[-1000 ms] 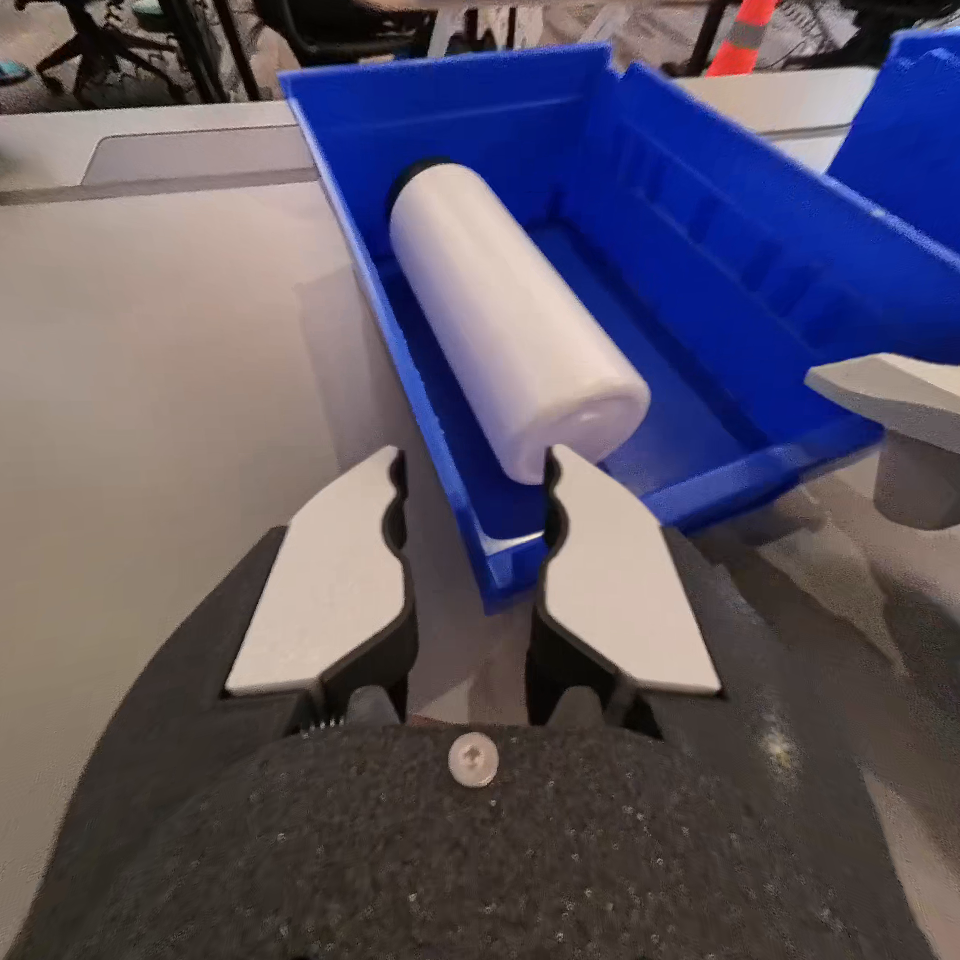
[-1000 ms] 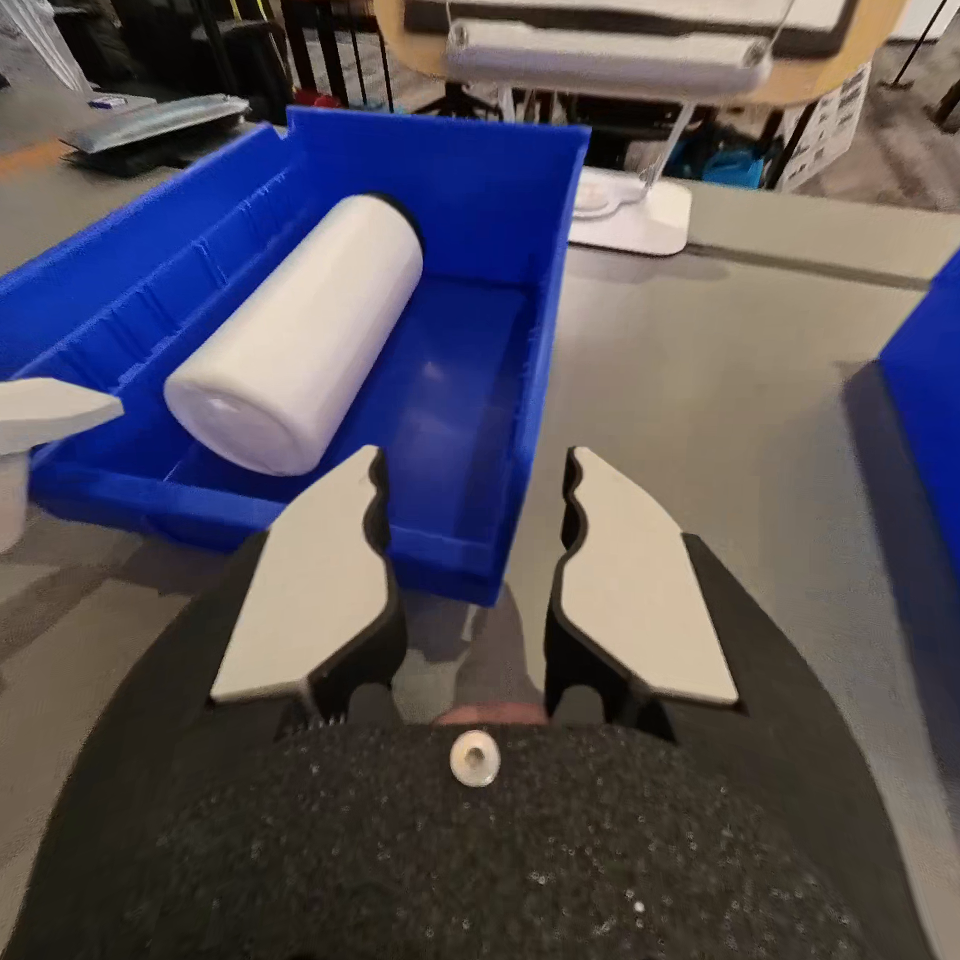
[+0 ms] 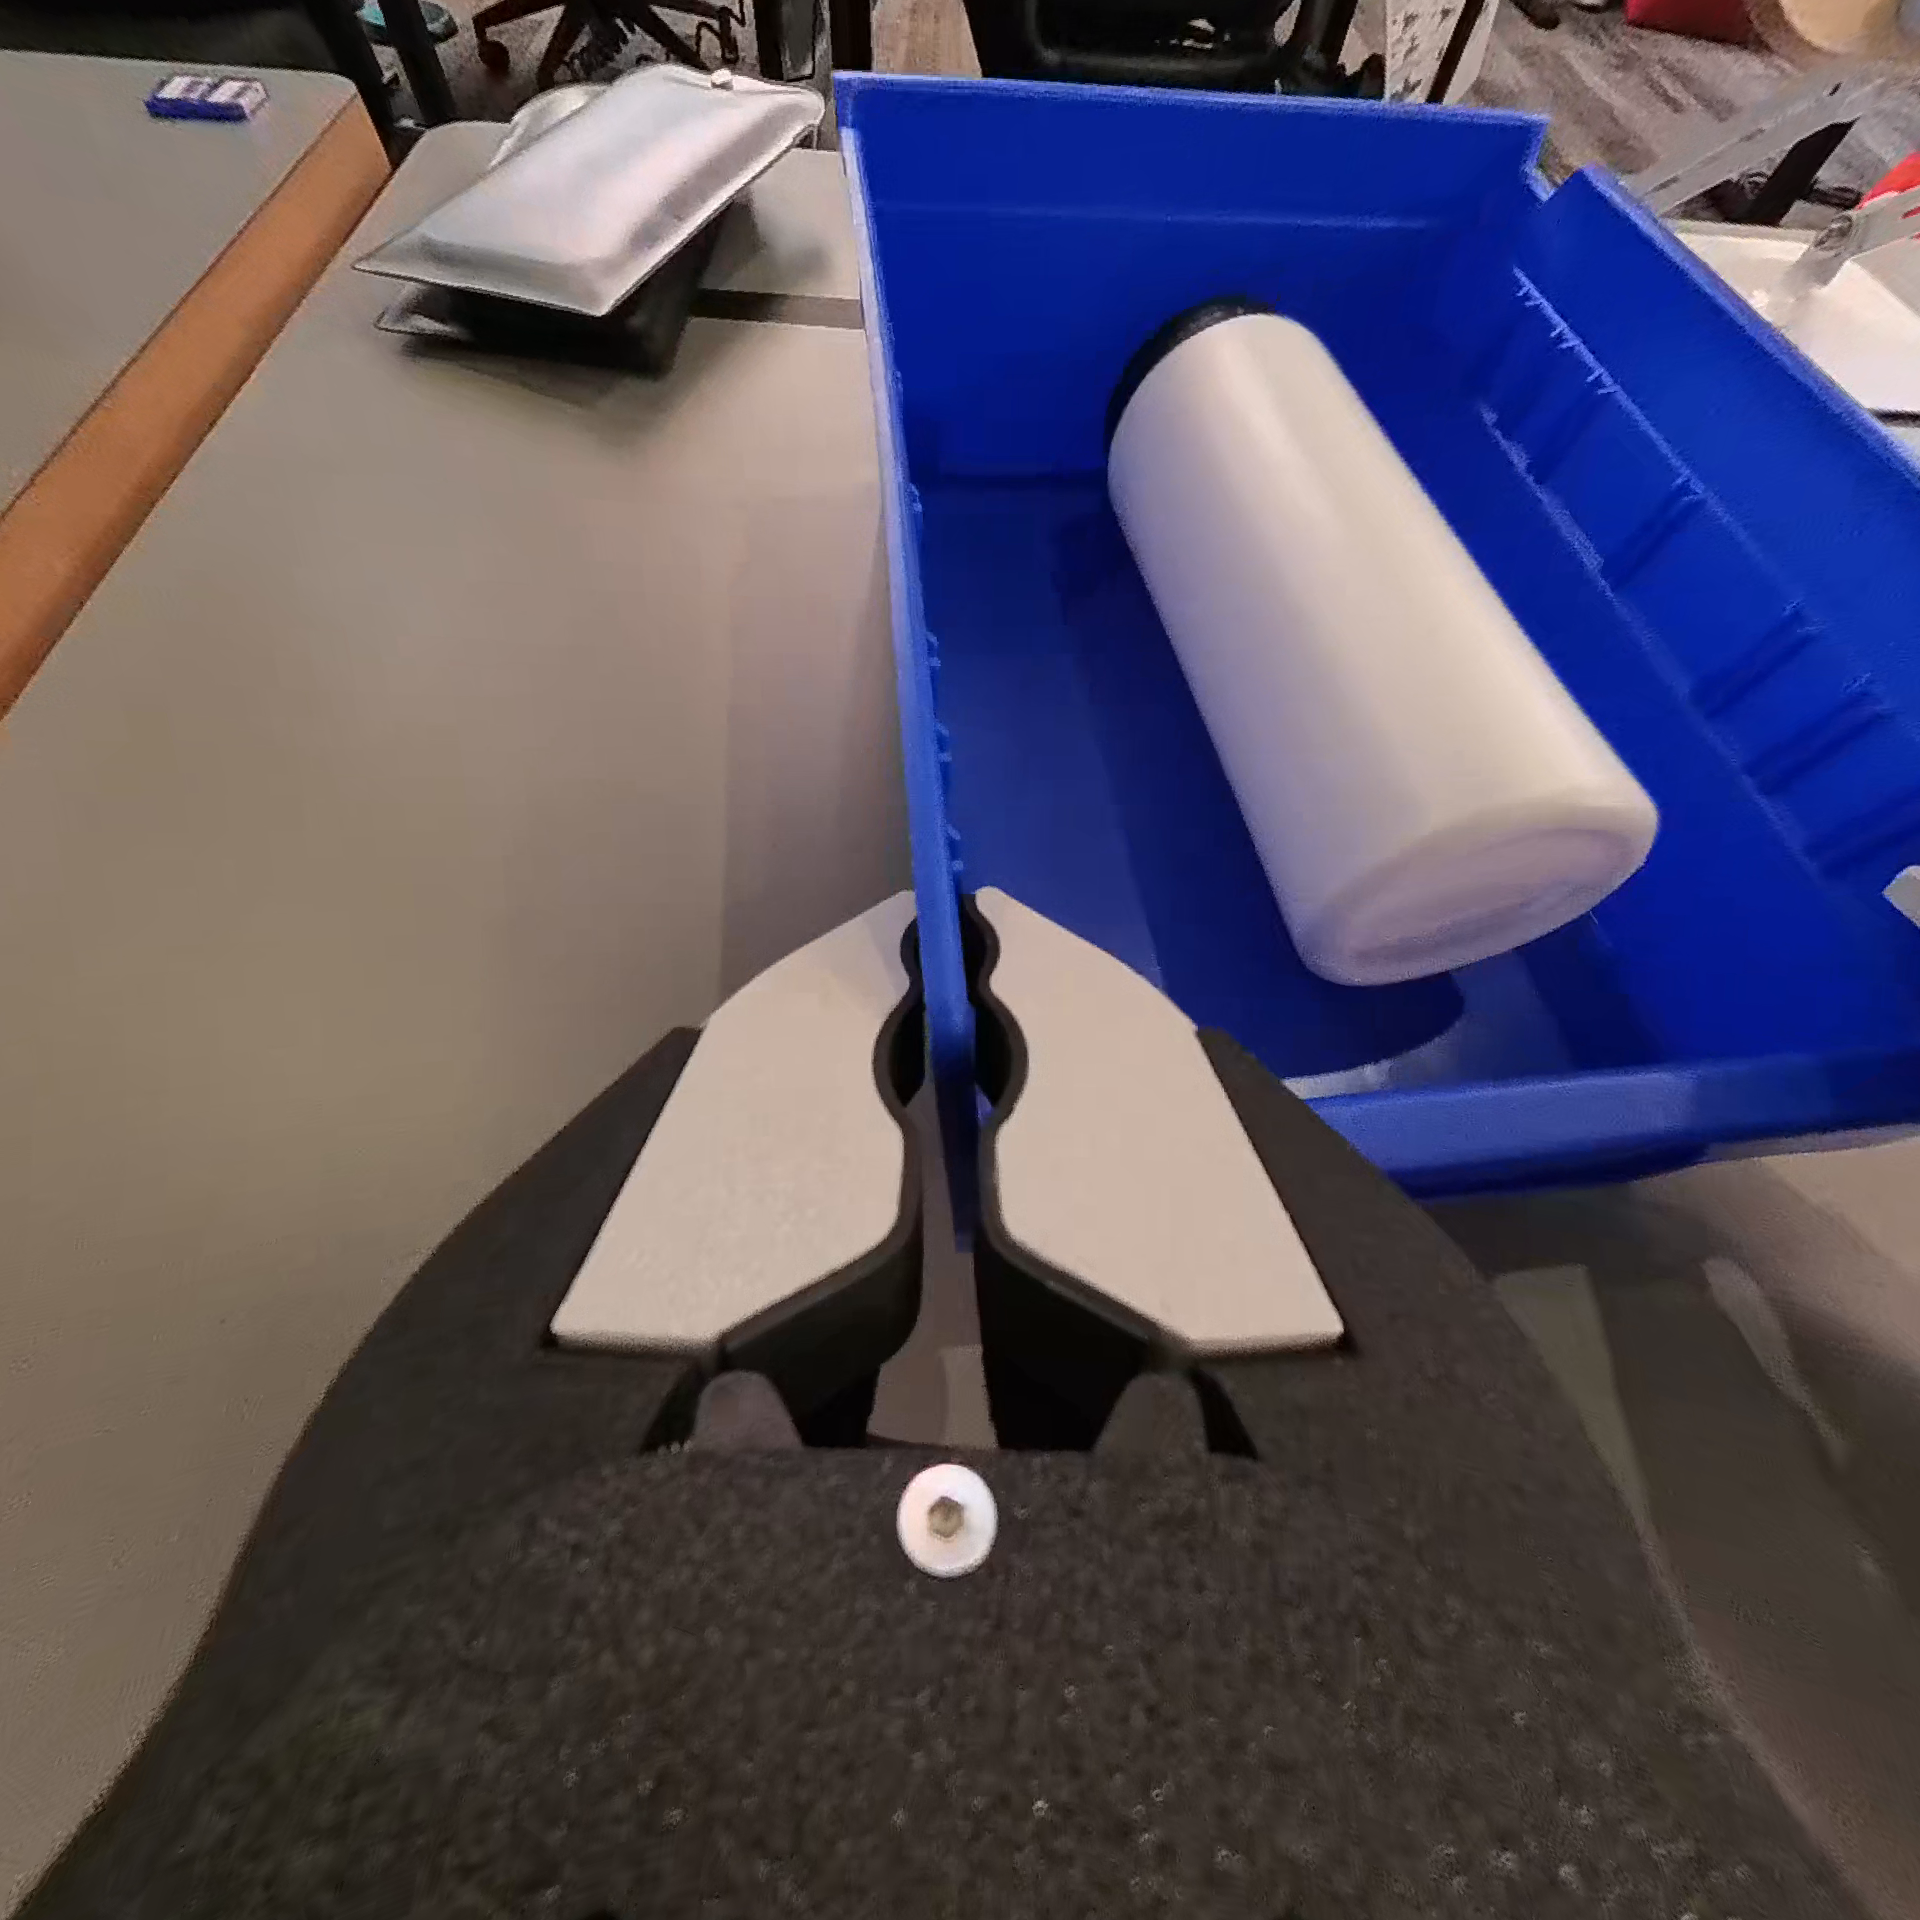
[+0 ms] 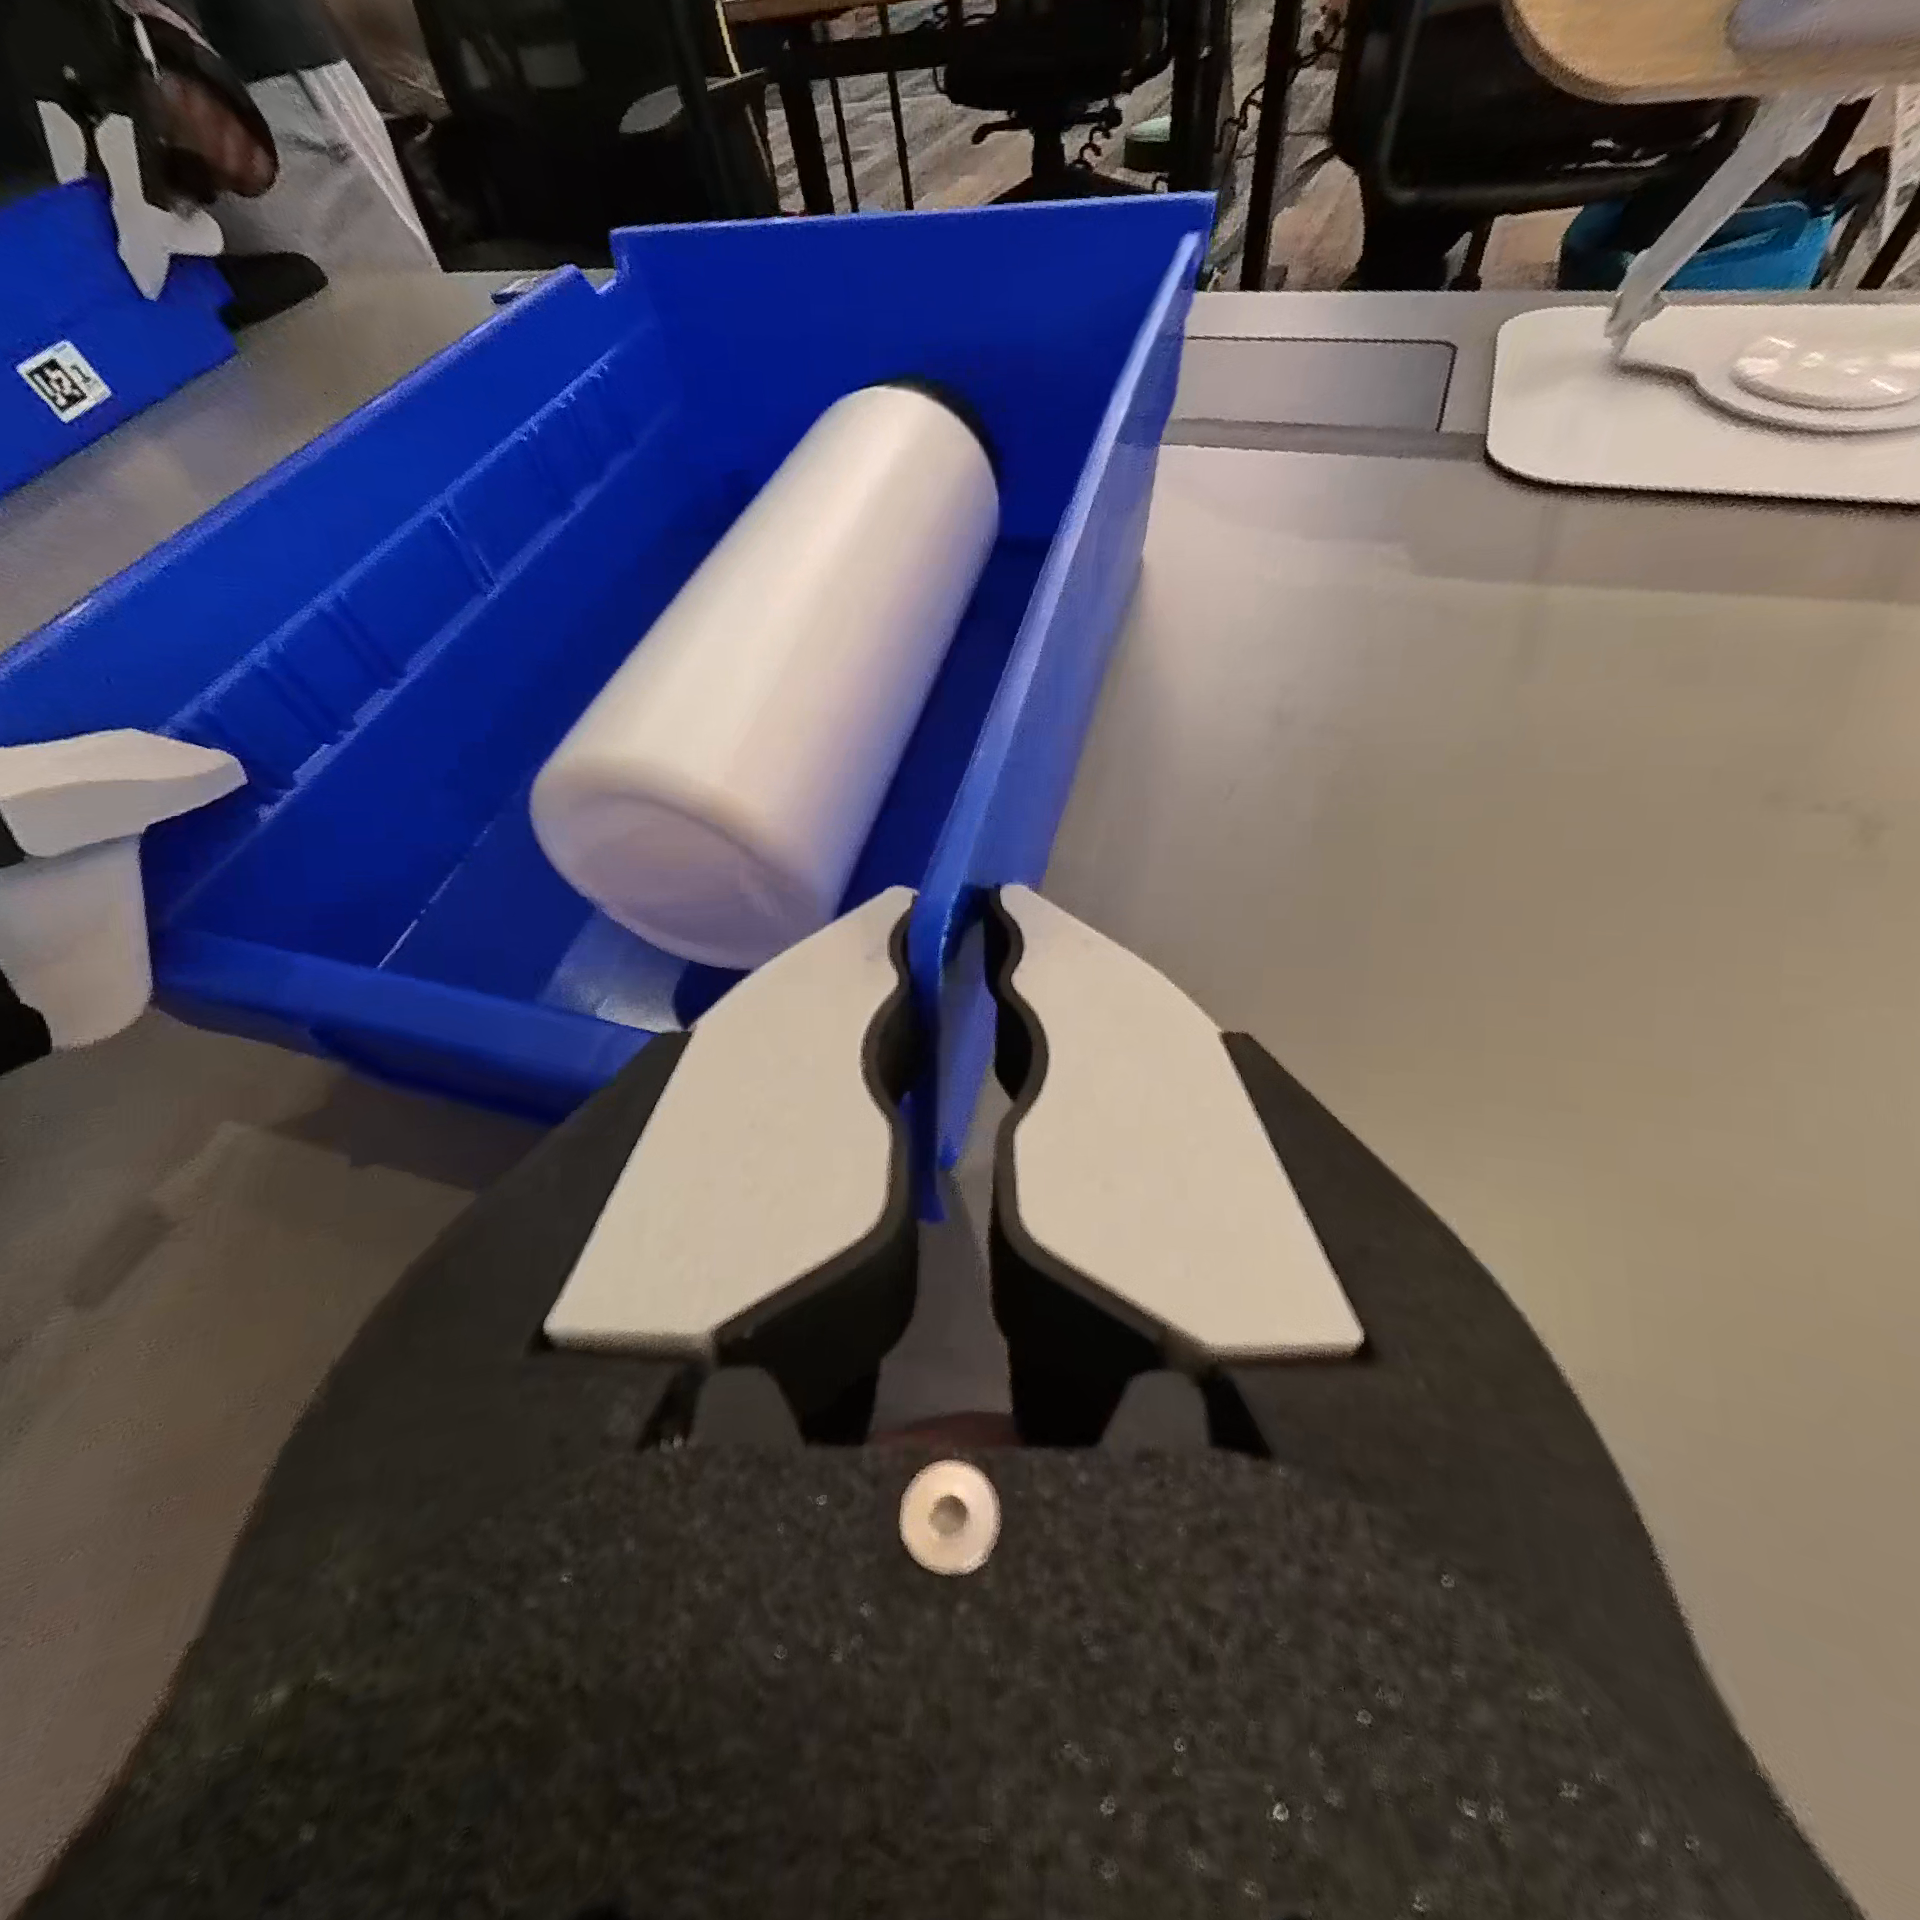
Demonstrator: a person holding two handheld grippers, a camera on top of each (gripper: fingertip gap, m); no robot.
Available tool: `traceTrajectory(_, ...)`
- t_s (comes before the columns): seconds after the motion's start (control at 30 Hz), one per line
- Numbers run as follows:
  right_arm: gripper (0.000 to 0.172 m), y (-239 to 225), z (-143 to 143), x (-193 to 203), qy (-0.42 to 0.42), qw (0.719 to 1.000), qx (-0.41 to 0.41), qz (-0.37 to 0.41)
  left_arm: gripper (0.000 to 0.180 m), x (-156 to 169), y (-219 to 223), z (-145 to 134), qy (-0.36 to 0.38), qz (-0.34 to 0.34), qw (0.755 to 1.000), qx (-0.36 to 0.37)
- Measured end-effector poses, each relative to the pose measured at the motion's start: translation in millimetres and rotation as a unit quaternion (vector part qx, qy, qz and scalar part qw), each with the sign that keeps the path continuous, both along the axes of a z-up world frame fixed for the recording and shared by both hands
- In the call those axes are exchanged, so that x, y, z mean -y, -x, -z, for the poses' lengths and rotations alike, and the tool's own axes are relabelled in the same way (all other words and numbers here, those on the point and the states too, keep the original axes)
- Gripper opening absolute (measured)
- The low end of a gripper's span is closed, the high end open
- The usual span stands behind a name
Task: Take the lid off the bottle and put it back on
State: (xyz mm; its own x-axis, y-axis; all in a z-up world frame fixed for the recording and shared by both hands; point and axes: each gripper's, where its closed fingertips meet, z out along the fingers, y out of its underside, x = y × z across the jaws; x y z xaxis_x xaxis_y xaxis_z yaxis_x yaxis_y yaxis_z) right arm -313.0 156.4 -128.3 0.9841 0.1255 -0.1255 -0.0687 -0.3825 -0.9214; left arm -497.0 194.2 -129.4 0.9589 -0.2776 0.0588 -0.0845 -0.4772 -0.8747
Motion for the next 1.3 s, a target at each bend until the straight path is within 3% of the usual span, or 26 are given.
traceTrajectory(0.13, 0.014, 3.3, -0.8, 6.8, 0.010, 0.999, -0.017, -0.047, 0.003, 0.5, 0.4, 0.7, 0.004, -0.005, 1.000, 0.015)
traceTrajectory(0.23, 0.033, -2.8, -19.6, 30.0, -0.007, 0.992, -0.029, -0.125, 0.008, 2.3, 2.9, 3.1, 0.018, -0.008, 0.999, 0.027)
traceTrajectory(0.33, 0.045, -47.4, -36.8, 64.3, -0.036, 0.984, 0.002, -0.174, 0.031, 12.0, 8.1, -10.4, 0.014, -0.025, 0.999, 0.046)
traceTrajectory(0.43, 0.059, -127.1, -35.7, 101.1, -0.047, 0.982, 0.037, -0.178, 0.051, 42.3, -3.8, -48.4, -0.044, -0.038, 0.996, 0.073)
traceTrajectory(0.5, 0.062, -188.0, -28.9, 125.2, -0.051, 0.984, 0.056, -0.161, 0.059, 76.2, -41.4, -55.8, -0.069, -0.017, 0.989, 0.128)
traceTrajectory(0.6, 0.065, -272.5, -26.2, 151.9, -0.069, 0.993, 0.036, -0.091, 0.056, 115.2, -125.4, -34.0, -0.057, 0.053, 0.978, 0.193)
traceTrajectory(0.7, 0.070, -323.2, -30.5, 166.8, -0.089, 0.995, -0.004, -0.043, 0.064, 117.1, -193.4, -33.4, -0.049, 0.145, 0.977, 0.149)
traceTrajectory(0.77, 0.073, -344.9, -31.4, 168.2, -0.089, 0.996, 0.007, -0.018, 0.058, 105.1, -222.2, -24.3, -0.066, 0.171, 0.978, 0.099)
traceTrajectory(0.83, 0.072, -354.6, -30.2, 169.3, -0.093, 0.996, -0.003, -0.005, 0.066, 96.2, -245.3, -15.2, -0.048, 0.199, 0.976, 0.079)
traceTrajectory(0.97, 0.071, -356.0, -19.5, 163.5, -0.074, 0.997, -0.013, -0.016, 0.064, 108.8, -257.3, -9.9, -0.020, 0.226, 0.968, 0.102)
traceTrajectory(1.1, 0.067, -346.4, -17.5, 154.7, -0.075, 0.997, 0.002, -0.031, 0.061, 127.7, -245.4, 0.2, -0.019, 0.236, 0.969, 0.069)
traceTrajectory(1.23, 0.066, -321.6, -22.0, 136.9, -0.076, 0.994, -0.056, -0.056, 0.058, 119.4, -229.4, 9.2, -0.045, 0.227, 0.973, -0.007)
traceTrajectory(1.3, 0.066, -310.0, -20.2, 126.2, -0.064, 0.994, -0.049, -0.069, 0.058, 118.3, -225.4, 10.5, -0.037, 0.225, 0.974, 0.001)
